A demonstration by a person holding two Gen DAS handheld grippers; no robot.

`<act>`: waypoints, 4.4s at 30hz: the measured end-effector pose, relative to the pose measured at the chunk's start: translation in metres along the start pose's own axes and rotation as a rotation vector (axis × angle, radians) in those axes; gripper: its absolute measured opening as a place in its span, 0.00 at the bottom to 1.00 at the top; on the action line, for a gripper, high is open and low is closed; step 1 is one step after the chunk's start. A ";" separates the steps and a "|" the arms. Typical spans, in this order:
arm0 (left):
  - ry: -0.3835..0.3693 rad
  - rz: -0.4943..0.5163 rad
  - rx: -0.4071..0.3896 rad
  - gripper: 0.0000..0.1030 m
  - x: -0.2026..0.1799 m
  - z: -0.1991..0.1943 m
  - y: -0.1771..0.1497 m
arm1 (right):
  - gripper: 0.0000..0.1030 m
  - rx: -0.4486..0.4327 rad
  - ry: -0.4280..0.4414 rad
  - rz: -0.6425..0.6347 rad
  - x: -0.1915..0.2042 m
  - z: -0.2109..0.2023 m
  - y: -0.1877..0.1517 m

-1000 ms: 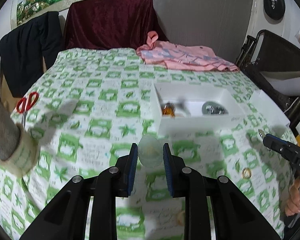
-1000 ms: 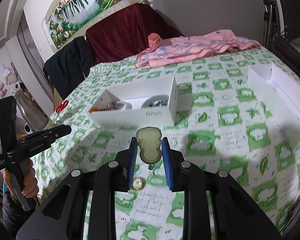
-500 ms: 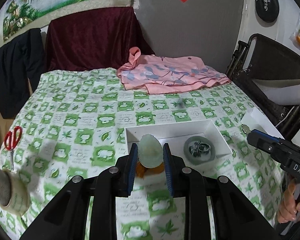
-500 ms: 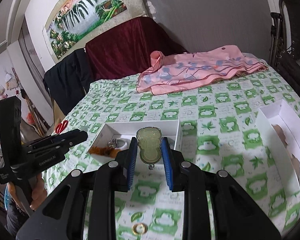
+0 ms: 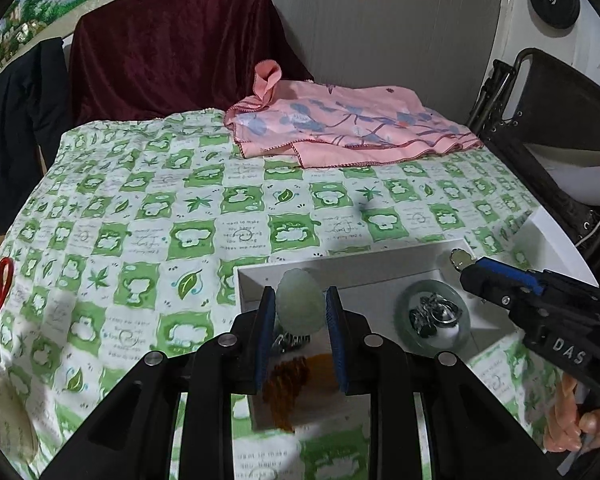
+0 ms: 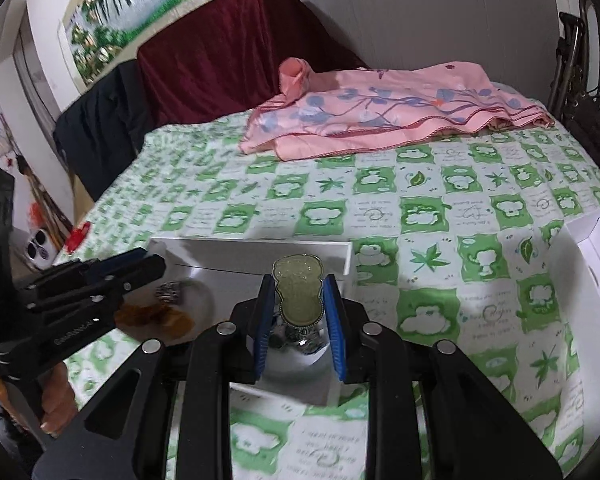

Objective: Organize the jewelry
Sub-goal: 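Release both pendants into the box and open both tools, then withdraw both tools from the box toward the gold ring on the sheet, then lower the left tool over the gold ring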

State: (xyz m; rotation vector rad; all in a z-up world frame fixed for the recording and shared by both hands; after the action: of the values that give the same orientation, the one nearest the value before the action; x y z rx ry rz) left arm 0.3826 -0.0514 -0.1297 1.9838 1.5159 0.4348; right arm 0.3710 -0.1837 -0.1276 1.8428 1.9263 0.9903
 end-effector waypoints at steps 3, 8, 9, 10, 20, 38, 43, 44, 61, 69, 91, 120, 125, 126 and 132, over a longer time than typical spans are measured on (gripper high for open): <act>-0.016 -0.016 -0.020 0.35 0.000 0.000 0.002 | 0.24 -0.015 0.024 0.020 -0.002 -0.002 0.001; -0.016 -0.014 -0.051 0.40 0.000 -0.009 0.003 | 0.24 -0.042 0.063 0.064 -0.009 -0.009 0.003; -0.016 -0.018 -0.056 0.43 0.001 -0.011 0.003 | 0.24 -0.046 0.064 0.071 -0.011 -0.010 0.003; -0.014 -0.025 -0.066 0.46 0.003 -0.014 0.003 | 0.24 -0.050 0.067 0.081 -0.013 -0.011 0.003; 0.004 -0.095 -0.093 0.65 0.025 -0.024 -0.001 | 0.37 -0.069 0.077 0.159 -0.030 -0.017 -0.004; 0.070 -0.199 -0.073 0.80 0.054 -0.014 -0.020 | 0.66 -0.145 -0.067 0.117 -0.038 -0.020 -0.013; 0.100 -0.224 -0.079 0.80 0.061 -0.023 -0.032 | 0.67 -0.145 -0.080 0.124 -0.038 -0.022 -0.021; 0.105 -0.226 -0.079 0.80 0.062 -0.024 -0.033 | 0.67 -0.146 -0.079 0.127 -0.038 -0.023 -0.022; 0.178 -0.175 -0.110 0.85 0.050 -0.051 -0.062 | 0.68 -0.144 -0.060 0.169 -0.032 -0.039 -0.049; 0.172 -0.191 -0.099 0.85 0.051 -0.059 -0.077 | 0.70 -0.138 -0.042 0.179 -0.025 -0.049 -0.065; 0.202 -0.156 -0.075 0.86 0.040 -0.079 -0.115 | 0.72 -0.133 -0.001 0.171 -0.007 -0.073 -0.098; 0.281 -0.007 -0.116 0.91 0.009 -0.107 -0.145 | 0.75 -0.134 0.025 0.131 0.010 -0.097 -0.128; 0.283 -0.002 -0.114 0.91 0.007 -0.107 -0.146 | 0.76 -0.136 0.025 0.131 0.011 -0.098 -0.127; 0.283 0.000 -0.113 0.91 0.007 -0.107 -0.147 | 0.76 -0.136 0.025 0.131 0.011 -0.098 -0.127; 0.266 -0.001 -0.103 0.91 0.007 -0.106 -0.147 | 0.76 -0.140 0.024 0.132 0.011 -0.099 -0.127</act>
State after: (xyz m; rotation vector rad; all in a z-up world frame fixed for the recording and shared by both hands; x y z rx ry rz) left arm 0.2119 0.0081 -0.1421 1.9031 1.6175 0.7867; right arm 0.2098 -0.1928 -0.1366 1.9058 1.7188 1.1617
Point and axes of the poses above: each gripper's, at about its wrist camera, not at the fingertips, and z roughly the way its jaws point, x to its left, y to its top, the point moved 10 cm from there along z, roughly the way its jaws point, and after that the axes turned 3 degrees about x, right-handed, at the moved point
